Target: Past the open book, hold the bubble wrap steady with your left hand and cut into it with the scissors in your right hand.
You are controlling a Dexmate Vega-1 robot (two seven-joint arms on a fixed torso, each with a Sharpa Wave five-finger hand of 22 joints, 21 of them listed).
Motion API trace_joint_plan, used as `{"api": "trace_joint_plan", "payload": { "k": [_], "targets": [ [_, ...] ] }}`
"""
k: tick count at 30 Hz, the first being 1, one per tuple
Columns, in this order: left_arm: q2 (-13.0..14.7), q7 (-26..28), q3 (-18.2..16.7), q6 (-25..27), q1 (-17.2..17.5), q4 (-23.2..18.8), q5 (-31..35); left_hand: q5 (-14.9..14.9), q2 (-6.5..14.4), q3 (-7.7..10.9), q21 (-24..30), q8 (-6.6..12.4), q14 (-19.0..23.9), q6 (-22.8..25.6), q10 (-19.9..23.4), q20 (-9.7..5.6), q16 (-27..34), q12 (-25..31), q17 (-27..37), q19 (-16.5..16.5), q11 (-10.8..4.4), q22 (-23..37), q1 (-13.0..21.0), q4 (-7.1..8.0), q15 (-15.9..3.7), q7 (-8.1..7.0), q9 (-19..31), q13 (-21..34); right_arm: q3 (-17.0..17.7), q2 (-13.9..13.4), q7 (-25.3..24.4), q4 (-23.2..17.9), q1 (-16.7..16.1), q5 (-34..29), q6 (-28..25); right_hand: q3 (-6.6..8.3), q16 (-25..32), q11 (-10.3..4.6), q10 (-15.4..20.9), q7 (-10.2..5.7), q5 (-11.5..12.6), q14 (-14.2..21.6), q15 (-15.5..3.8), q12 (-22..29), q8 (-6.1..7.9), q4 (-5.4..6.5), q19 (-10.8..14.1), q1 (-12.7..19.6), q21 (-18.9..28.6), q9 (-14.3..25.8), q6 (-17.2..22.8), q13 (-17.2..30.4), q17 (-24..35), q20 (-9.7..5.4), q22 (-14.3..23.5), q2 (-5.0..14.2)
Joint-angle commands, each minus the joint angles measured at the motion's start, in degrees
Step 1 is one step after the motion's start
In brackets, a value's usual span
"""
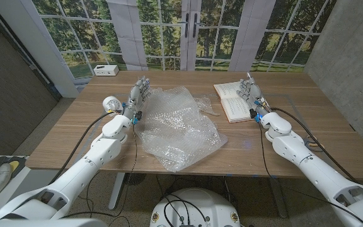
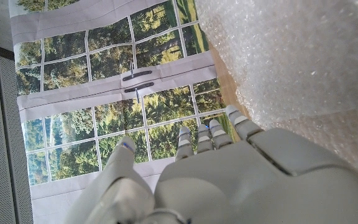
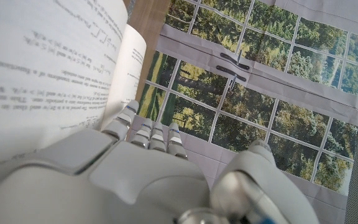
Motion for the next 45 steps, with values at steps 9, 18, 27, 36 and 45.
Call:
{"api": "trace_joint_plan", "payload": {
  "k": [9,18,27,36,45],
  "targets": [
    [-0.1,-0.3,0.3,0.0,-0.4,1.4,0.3,0.2,0.2,0.52,0.4,0.23,0.4,0.3,0.0,0.18,0.4,0.4,0.3,0.3,0.59,0.1,0.7,-0.16,0.08,-0.46,0.2,0.2,-0.6,0.4,-0.1,1.8,1.4,-0.8,-0.4,-0.35,0.3,0.12,0.2,0.37,0.1,0.1,0.27,0.3,0.29,-0.22,0.3,0.5,0.3,0.2,-0.1,0.2,0.3,0.01,0.3,0.24],
    [-0.2,-0.9,0.0,-1.0,-0.2,1.9,0.0,0.2,0.2,0.56,0.4,0.21,0.4,0.4,-0.1,0.25,0.4,0.4,0.3,0.3,0.57,0.1,0.8,-0.28,0.13,-0.46,0.2,0.2,-0.6,0.2,-0.9,1.5,1.0,-1.5,0.1,-0.32,0.3,0.02,0.0,0.24,0.1,0.1,0.20,0.3,0.27,-0.27,0.3,0.6,0.3,0.2,-0.2,0.2,0.2,-0.03,0.3,0.34],
    [-0.5,-1.3,0.2,-2.5,-0.1,2.7,0.6,0.1,0.3,0.61,0.4,0.16,0.2,0.4,-0.1,0.24,0.4,0.4,0.3,0.3,0.64,0.1,0.9,-0.39,0.10,-0.45,0.2,0.2,-0.7,-0.3,-2.6,0.2,0.3,-3.6,1.5,-0.30,0.2,-0.31,-0.2,0.13,0.0,-0.2,0.06,0.2,0.23,-0.39,-0.1,0.8,0.3,0.2,-0.3,0.2,0.2,-0.14,0.3,0.41],
    [-0.1,-1.9,-0.2,-3.9,0.9,2.5,0.3,0.1,0.4,0.64,0.4,0.11,0.2,0.4,-0.2,0.11,0.4,0.3,0.3,0.2,0.68,0.1,0.9,-0.46,0.10,-0.40,0.2,0.2,-0.9,-1.3,-5.7,-2.5,-1.4,-6.9,2.6,-0.26,0.2,-0.64,-0.4,-0.09,-0.1,-0.4,-0.06,0.2,0.15,-0.53,-0.3,1.0,0.3,0.2,-0.6,0.2,0.1,-0.22,0.3,0.45],
    [0.7,-2.3,-0.3,-3.6,1.7,1.2,0.2,0.1,0.4,0.67,0.4,0.03,0.0,0.3,-0.3,0.01,0.3,0.3,0.3,0.2,0.71,0.1,1.0,-0.58,0.26,-0.38,0.2,0.2,-0.6,-2.6,-8.5,-5.9,-3.5,-8.6,1.3,-0.23,0.3,-0.82,0.0,-0.19,-0.2,-0.2,-0.14,0.3,0.22,-0.77,-0.6,1.3,0.3,0.1,-0.5,0.1,0.0,-1.78,0.3,0.45]
  ]
}}
